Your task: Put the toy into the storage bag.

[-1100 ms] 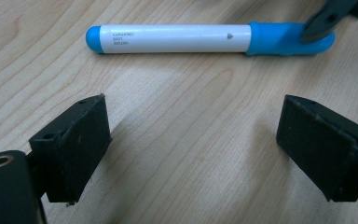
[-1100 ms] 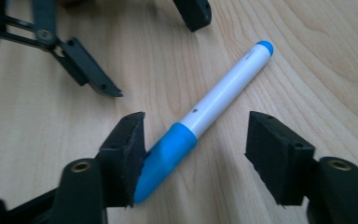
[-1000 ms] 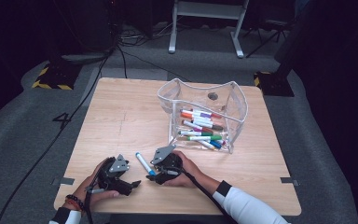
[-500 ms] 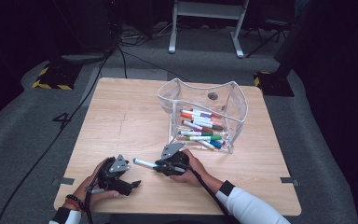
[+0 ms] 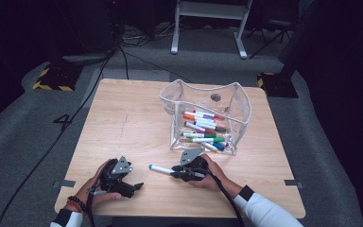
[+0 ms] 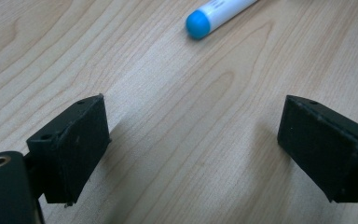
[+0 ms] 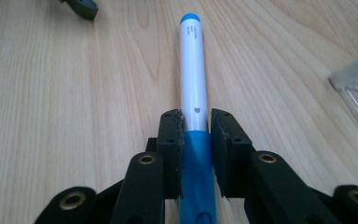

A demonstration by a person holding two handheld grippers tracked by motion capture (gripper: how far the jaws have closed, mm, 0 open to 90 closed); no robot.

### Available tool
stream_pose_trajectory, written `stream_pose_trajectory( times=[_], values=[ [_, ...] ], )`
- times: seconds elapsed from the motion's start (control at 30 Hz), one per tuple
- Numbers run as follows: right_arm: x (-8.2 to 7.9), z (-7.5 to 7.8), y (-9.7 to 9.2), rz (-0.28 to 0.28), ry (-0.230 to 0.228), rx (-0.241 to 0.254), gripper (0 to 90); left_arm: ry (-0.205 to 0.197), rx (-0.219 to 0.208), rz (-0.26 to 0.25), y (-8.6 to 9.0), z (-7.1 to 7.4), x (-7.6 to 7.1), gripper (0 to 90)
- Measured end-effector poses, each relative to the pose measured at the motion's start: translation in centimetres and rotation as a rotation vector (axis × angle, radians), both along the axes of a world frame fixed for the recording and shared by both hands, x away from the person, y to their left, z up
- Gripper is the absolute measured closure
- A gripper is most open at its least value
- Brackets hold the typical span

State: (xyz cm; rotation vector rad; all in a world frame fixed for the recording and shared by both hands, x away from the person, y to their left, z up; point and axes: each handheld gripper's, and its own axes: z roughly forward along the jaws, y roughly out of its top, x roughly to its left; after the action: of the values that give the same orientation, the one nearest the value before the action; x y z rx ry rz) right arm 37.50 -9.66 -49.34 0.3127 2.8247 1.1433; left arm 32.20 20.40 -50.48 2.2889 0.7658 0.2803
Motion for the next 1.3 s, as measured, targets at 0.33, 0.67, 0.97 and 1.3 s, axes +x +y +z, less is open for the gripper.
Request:
stream_pose_trajectory(
  times=[0.33, 0.67, 0.97, 1.3],
  values=[
    [-0.7, 0.3, -4.0, 0.005, 0.012, -0.029, 75.0, 0.0, -0.001, -0.005, 0.0, 0.0, 0.1, 9.1],
    [-0.9, 0.8, -7.9, -0.043, -0.006, -0.025, 75.1, 0.012, 0.014, 0.033, -0.2, -0.1, 0.3, 3.1],
    [-0.8, 2.3, -10.6, -0.09, -0.043, 0.009, 75.1, 0.016, 0.017, 0.025, -0.4, -0.1, 0.7, 0.4],
    [-1.0, 5.4, -12.8, -0.128, -0.11, 0.06, 75.1, 0.015, 0.02, 0.031, -0.6, -0.1, 0.8, 0.4]
  ],
)
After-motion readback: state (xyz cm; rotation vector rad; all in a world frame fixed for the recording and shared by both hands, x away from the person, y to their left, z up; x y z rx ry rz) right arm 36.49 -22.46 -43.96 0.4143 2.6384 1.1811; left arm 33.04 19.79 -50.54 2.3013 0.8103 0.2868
